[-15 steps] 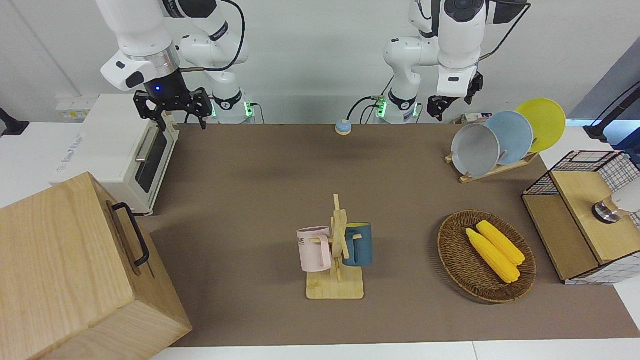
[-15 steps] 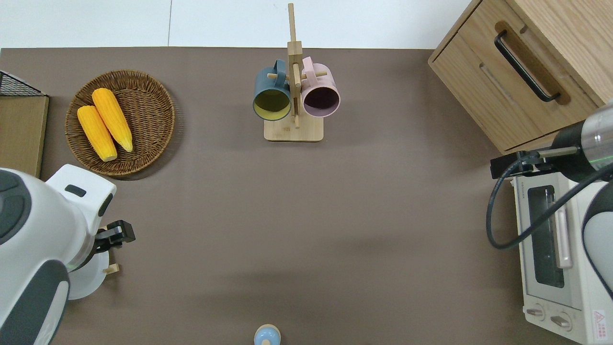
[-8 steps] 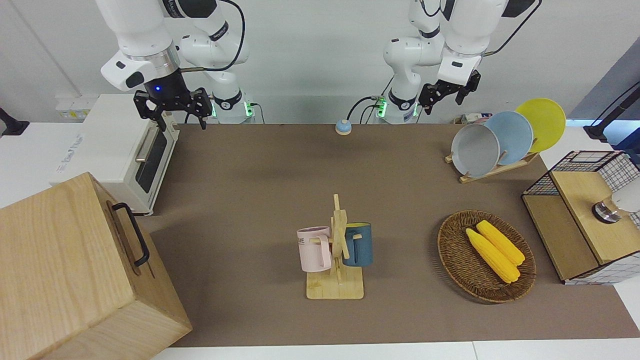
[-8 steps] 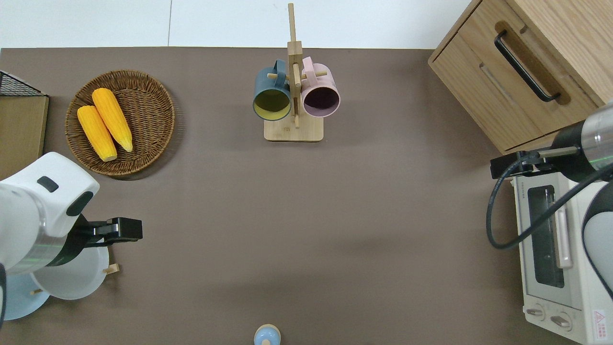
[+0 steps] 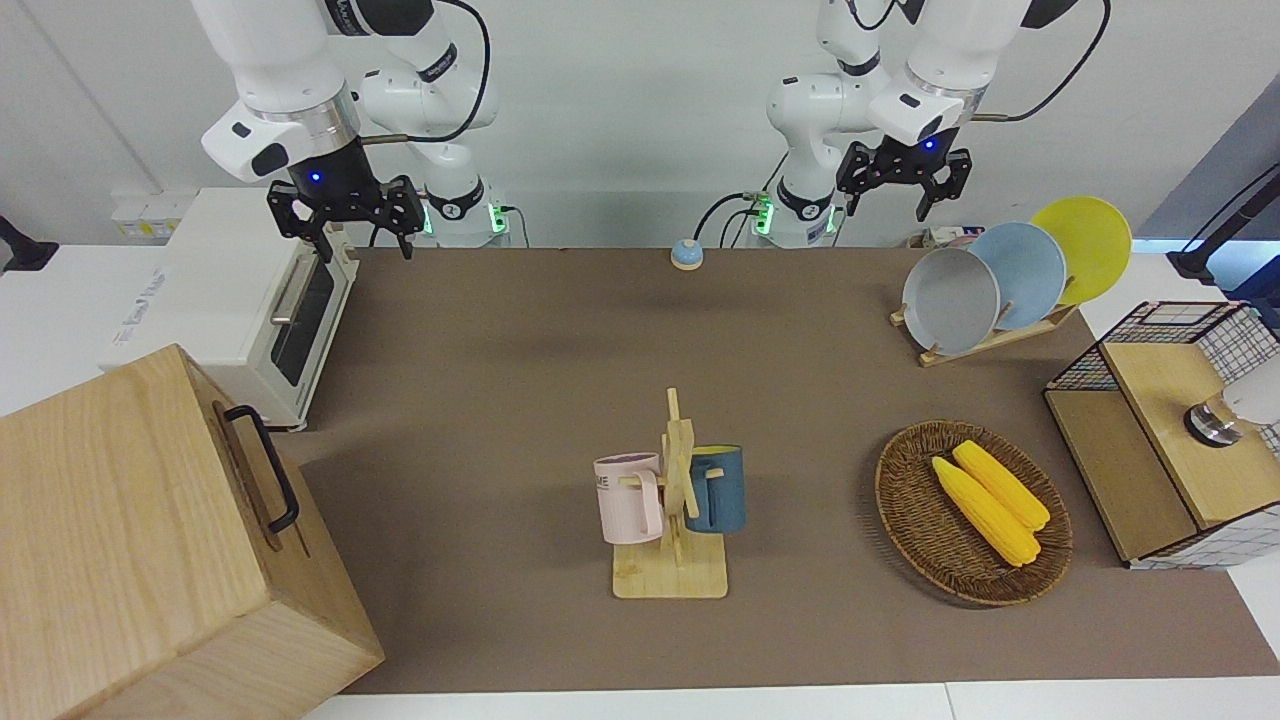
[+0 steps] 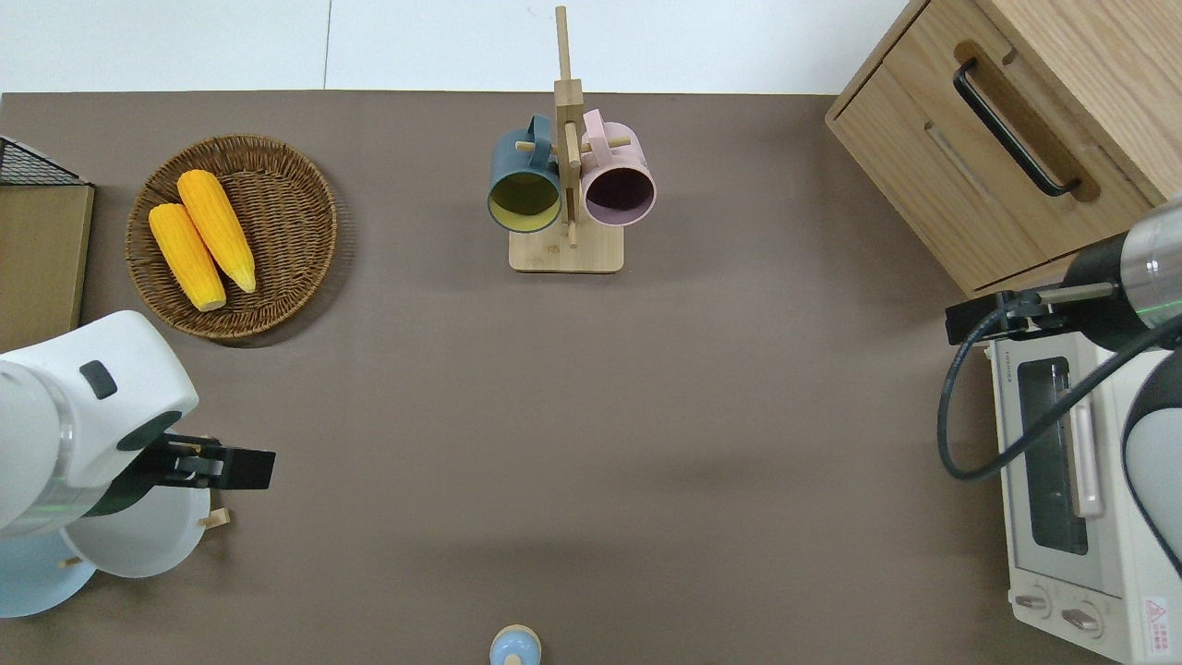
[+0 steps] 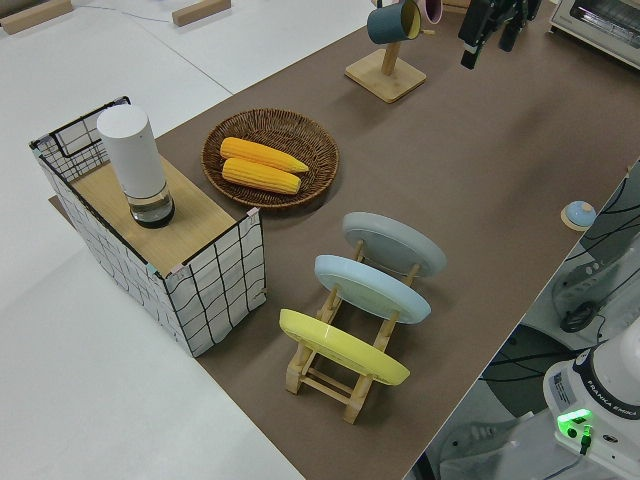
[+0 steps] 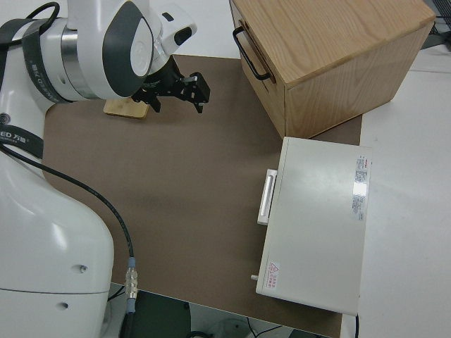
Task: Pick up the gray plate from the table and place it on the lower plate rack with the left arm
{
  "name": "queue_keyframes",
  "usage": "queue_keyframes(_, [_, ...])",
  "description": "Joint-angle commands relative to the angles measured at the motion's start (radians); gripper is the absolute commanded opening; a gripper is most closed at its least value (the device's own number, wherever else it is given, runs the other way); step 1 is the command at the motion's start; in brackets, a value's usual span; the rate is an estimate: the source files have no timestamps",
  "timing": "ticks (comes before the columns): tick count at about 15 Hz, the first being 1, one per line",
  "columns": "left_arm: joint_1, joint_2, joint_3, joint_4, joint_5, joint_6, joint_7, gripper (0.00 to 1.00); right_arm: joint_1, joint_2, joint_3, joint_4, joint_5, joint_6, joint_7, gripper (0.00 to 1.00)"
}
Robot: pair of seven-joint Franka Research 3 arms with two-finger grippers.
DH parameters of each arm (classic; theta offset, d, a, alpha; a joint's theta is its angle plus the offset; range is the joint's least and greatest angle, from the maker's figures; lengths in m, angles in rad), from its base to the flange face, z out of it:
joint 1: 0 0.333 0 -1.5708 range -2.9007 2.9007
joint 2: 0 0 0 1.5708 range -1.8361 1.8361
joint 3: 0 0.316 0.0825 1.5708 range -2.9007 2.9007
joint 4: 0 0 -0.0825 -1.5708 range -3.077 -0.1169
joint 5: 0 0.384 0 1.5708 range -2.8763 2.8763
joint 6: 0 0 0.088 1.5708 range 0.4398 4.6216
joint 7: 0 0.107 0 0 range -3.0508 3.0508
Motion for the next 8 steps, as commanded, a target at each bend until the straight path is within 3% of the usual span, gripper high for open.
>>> queue_keyframes(1, [-0.010,-0.005,-0.001,0.004,-0.014,0.003,0.017,1.00,-0.022,0.009,0.020,0.021,-0.003,-0.016,0.013,0.983])
queue_keyframes(8, [0.003,-0.001,0.013,0.038,-0.019,0.005,0.004,1.00,-0.022,0.009,0.020,0.021,-0.003,-0.016,0.013,0.983])
